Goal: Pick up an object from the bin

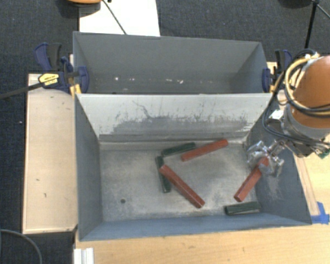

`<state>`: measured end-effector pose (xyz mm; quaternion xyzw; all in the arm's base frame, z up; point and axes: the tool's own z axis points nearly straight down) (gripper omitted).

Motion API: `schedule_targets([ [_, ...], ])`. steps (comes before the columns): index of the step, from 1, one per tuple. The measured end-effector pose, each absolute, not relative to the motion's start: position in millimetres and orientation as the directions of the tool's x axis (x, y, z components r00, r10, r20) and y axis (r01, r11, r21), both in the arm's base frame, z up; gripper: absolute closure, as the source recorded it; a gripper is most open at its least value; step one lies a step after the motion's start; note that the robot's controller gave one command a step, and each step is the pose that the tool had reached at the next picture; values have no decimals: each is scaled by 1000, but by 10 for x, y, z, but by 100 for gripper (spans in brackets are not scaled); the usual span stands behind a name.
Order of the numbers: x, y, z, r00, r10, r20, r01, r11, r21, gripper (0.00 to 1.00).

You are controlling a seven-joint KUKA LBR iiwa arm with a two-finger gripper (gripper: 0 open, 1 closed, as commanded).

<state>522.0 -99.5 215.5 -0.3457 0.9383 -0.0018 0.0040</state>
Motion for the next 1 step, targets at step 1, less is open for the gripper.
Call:
schedule_targets([
  [1,5215,-997,2135,-762,-648,-4,-648,762,-3,100],
])
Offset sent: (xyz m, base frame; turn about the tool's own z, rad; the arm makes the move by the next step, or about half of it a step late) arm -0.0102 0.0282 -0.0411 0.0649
